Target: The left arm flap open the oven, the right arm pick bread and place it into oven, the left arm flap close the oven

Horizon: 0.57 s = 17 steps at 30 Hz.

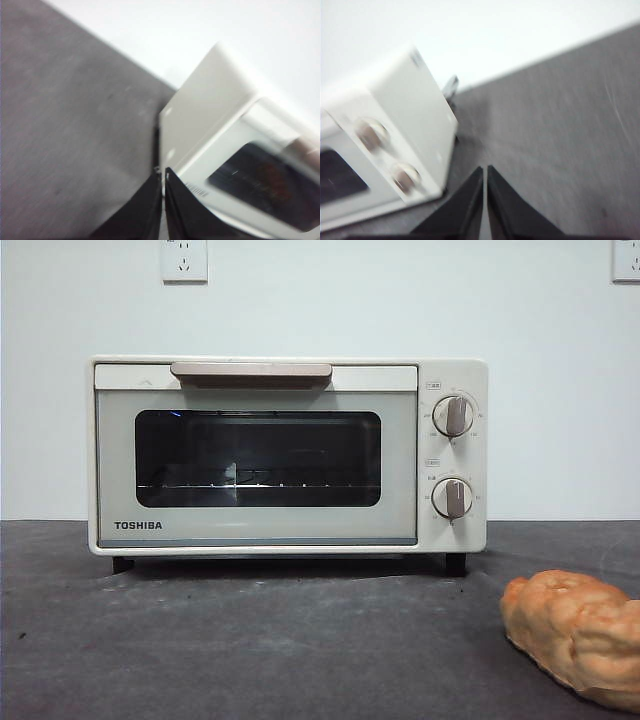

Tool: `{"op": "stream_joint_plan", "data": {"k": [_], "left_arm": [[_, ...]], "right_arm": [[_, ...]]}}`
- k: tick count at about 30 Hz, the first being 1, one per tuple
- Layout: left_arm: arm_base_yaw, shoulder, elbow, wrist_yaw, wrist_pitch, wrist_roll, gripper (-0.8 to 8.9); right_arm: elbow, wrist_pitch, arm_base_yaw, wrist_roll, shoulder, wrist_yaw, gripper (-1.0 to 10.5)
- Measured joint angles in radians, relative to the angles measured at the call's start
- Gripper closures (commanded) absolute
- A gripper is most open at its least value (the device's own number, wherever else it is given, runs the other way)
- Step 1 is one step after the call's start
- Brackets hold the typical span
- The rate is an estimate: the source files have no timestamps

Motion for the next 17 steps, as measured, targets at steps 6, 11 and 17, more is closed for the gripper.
{"op": "stream_joint_plan", "data": {"k": [6,11,17], "left_arm": [[0.0,0.071,0.153,0.029,-0.09,0.001,7.98],[0.0,0.167,0.307,0.082,-0.178,0.083,7.98],[-0.001,0.327,0.488,0.177,-0.319,0.219,7.98]], "right_arm": [[0.137,-0.034,0.0,-0.005,0.071,-0.027,9.4],[0.277,-0.079,0.0,-0.042,0.183,-0.079,9.4],[0.463,-0.218,0.0,-0.132,0.367,-0.189,9.4]]}}
